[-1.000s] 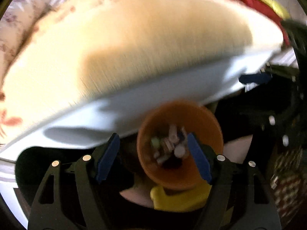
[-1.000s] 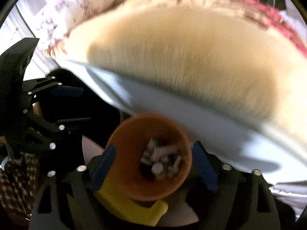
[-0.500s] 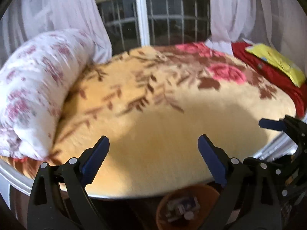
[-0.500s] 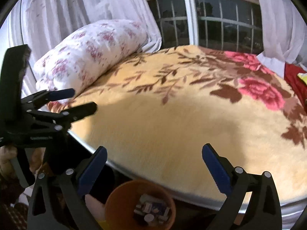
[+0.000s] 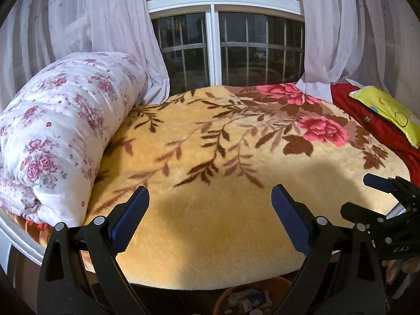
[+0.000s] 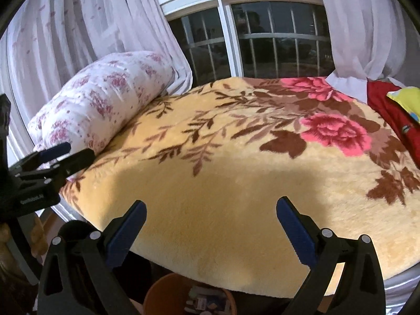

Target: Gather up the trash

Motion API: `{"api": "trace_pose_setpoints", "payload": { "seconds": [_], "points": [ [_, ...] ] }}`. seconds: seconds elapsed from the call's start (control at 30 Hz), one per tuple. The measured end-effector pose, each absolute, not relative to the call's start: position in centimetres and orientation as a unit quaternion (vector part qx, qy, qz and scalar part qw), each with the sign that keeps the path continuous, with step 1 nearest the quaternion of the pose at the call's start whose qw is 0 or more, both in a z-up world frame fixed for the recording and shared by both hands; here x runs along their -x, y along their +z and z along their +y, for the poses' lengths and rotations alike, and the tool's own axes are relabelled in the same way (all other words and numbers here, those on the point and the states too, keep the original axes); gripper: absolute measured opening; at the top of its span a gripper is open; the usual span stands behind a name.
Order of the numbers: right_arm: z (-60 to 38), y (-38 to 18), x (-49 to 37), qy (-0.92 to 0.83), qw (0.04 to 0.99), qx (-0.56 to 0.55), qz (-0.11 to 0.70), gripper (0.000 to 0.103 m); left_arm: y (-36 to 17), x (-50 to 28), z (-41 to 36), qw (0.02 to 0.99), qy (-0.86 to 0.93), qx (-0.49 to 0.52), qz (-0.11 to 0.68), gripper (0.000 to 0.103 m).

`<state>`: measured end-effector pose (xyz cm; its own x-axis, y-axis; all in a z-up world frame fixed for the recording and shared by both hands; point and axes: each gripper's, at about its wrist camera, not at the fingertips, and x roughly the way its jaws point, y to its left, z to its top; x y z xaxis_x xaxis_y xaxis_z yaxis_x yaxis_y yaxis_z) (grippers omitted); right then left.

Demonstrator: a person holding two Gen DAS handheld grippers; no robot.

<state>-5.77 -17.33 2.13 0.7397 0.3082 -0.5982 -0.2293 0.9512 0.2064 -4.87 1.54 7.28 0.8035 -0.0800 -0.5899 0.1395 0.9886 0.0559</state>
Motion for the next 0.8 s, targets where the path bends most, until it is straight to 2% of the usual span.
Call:
{"api": "trace_pose_setpoints", "payload": {
  "seconds": [0.8],
  "points": [
    [-18.20,2.33,6.02,0.143,0.933,-0.068,0.324,0.098,6.77,4.83,1.25,0.945,-0.060,-0.046,0.319,0.092]
  ]
}}
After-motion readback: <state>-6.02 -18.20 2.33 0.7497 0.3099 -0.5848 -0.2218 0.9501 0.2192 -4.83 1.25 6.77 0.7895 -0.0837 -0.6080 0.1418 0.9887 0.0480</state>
